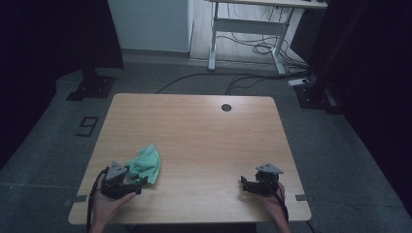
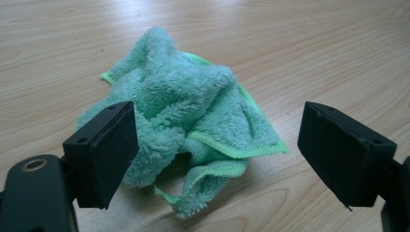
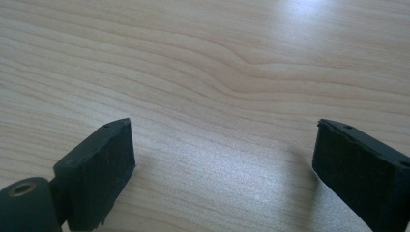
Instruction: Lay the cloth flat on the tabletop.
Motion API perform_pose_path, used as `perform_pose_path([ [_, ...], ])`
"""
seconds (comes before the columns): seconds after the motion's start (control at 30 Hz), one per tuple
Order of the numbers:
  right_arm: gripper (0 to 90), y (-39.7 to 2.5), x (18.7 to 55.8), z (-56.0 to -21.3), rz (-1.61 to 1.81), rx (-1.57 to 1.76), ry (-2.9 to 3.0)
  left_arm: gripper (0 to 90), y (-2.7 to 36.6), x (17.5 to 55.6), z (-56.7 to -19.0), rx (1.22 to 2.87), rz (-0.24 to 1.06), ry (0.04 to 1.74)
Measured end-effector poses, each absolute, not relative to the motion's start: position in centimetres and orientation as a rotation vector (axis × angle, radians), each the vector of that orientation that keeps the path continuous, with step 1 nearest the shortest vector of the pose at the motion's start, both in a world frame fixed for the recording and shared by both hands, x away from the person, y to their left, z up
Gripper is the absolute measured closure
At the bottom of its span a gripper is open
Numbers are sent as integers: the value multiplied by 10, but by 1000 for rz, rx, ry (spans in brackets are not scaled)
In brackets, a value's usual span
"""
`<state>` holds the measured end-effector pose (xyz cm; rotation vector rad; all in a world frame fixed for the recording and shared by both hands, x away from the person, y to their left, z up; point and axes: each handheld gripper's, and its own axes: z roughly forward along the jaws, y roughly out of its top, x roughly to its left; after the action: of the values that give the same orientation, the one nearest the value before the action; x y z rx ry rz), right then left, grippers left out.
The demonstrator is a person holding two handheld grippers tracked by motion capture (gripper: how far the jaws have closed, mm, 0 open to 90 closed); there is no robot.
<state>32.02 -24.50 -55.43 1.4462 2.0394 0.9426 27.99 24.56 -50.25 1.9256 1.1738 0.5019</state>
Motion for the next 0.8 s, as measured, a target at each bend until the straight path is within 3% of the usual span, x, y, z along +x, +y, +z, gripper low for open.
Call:
perform_pose_path([
  [0.47,135,-249,314,-554,917,1474,2010,110,245,292,-502,1938,534,1174],
  [0.8,137,-247,313,-555,901,1478,2008,106,236,324,-510,2003,537,1211],
])
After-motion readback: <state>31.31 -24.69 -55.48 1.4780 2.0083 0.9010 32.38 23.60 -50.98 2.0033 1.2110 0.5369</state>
